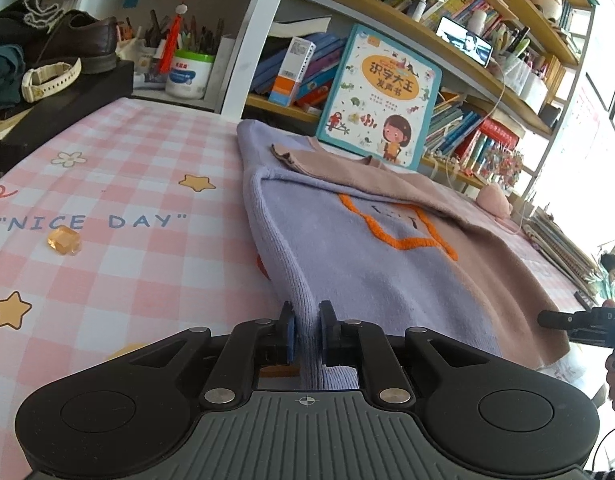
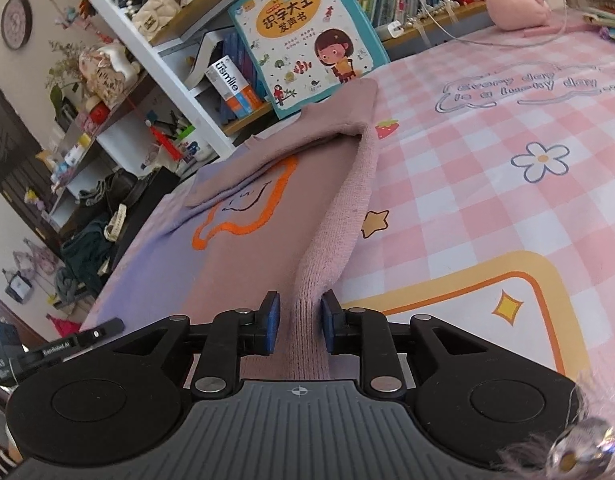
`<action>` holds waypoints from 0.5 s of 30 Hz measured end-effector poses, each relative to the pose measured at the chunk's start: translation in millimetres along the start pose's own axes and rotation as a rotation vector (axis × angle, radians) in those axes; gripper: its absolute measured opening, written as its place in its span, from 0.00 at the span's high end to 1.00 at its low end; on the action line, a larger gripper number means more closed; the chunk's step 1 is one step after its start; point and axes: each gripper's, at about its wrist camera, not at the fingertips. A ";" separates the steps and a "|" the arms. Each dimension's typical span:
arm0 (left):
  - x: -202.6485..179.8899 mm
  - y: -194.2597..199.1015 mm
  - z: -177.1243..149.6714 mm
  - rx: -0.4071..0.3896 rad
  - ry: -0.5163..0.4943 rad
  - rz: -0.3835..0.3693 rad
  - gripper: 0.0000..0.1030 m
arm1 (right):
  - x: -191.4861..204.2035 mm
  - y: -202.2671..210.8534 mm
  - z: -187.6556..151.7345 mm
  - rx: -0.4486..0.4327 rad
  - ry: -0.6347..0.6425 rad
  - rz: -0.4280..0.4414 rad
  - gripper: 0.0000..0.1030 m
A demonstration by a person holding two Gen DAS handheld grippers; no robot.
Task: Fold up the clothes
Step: 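Pinch the pink side edge with the right tool while the left tool holds the lavender edge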
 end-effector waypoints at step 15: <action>-7.7 7.0 0.1 0.026 -0.024 -0.057 0.65 | -2.9 5.7 -1.7 0.016 0.008 0.032 0.80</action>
Point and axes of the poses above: each gripper's, at about its wrist camera, not at the fingertips, and y roughly against the way its jaws point, x to its left, z to its top, and after that the axes turned 13 degrees about -x, right-handed
